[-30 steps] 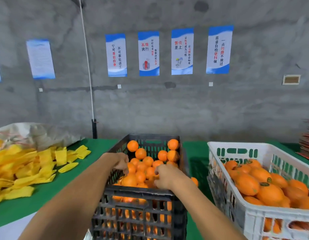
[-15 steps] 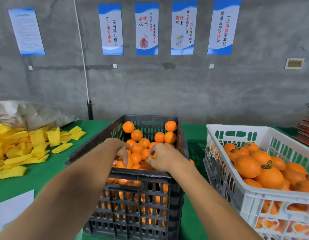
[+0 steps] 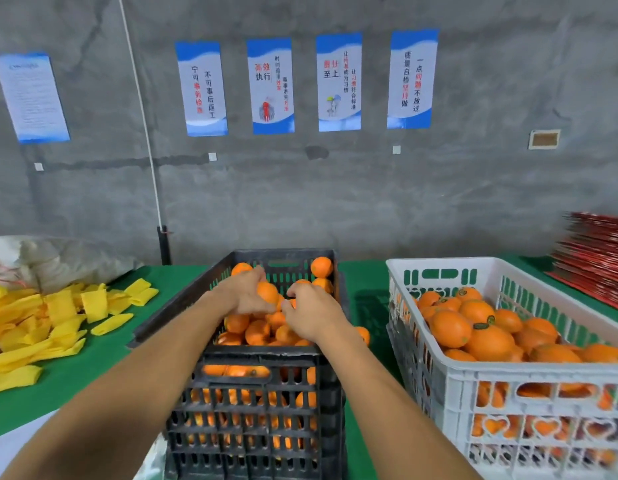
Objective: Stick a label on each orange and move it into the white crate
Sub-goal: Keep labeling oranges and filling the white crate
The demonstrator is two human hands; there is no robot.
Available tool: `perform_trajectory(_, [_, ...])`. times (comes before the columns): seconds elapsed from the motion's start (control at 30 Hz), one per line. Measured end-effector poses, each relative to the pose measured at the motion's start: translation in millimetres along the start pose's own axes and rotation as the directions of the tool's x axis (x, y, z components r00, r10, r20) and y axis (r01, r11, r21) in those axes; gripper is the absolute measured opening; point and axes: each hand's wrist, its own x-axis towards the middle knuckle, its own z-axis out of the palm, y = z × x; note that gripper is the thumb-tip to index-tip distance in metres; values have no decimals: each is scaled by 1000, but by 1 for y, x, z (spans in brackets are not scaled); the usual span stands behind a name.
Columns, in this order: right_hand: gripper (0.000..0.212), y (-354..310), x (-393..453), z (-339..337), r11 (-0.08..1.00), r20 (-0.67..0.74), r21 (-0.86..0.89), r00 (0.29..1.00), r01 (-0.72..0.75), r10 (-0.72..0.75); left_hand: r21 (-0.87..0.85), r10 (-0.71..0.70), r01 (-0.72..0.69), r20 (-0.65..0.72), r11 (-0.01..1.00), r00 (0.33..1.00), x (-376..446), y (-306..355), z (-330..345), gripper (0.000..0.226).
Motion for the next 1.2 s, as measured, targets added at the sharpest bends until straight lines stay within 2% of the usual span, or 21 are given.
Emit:
perform_trajectory(0.07, [45,-3,-5,-6,998,-89,63,996,6,-1,-101,94,-118,-215,988,972,-21,22,-7,61])
perform_trajectory(0.13, [55,-5,-12,-13,981,-159,191,986,-17,48,-163,137,-202,-341,966,930,-45,43,-9,51])
perform_trajectory(0.23, [65,-4,-28,-21,897,-209,441,974,18,84,-248,149,-285,-455,926,878,-79,73,-3,47])
perform_trajectory(0.33, [64,11,-59,-27,780,-374,605,922,160,101,-312,180,-376,-511,872,841,-110,104,9,63])
perform_trajectory(0.4, [62,28,-88,-29,735,-490,627,864,257,116,-270,248,-460,-564,846,787,-128,125,25,75])
perform_trajectory(0.5, [62,56,-127,-28,718,-575,632,798,292,182,-127,371,-553,-617,824,694,-149,155,53,75])
perform_trajectory(0.6, [62,84,-161,-18,713,-579,642,788,281,211,-30,464,-595,-595,803,656,-163,173,83,71])
perform_trajectory(0.67, [70,105,-184,-6,746,-543,626,813,226,210,-36,502,-618,-548,785,670,-172,176,109,68])
perform_trajectory(0.77, [73,139,-215,22,781,-396,617,895,93,206,-208,457,-566,-403,798,793,-189,172,157,67])
perform_trajectory(0.87, [61,170,-240,45,835,-194,548,964,-50,184,-460,283,-335,-180,822,942,-203,161,206,61])
perform_trajectory(0.9, [56,179,-247,52,851,-130,517,975,-88,179,-563,208,-226,-97,795,973,-207,157,222,56])
perform_trajectory(0.97, [48,195,-262,63,867,-19,481,987,-131,159,-767,71,-15,40,641,997,-213,151,249,50])
perform_trajectory(1.03, [50,204,-277,72,896,74,420,989,-145,125,-864,-36,110,106,492,994,-211,147,264,51])
perform_trajectory(1.1, [66,209,-285,75,956,159,261,983,-134,95,-896,-76,162,143,414,987,-207,145,266,50])
perform_trajectory(1.17, [85,211,-288,77,996,192,45,979,-74,64,-909,-54,155,145,387,988,-205,141,267,50])
perform_trajectory(1.2, [90,210,-288,77,998,193,-9,979,-69,70,-913,-37,136,132,385,991,-206,140,269,50])
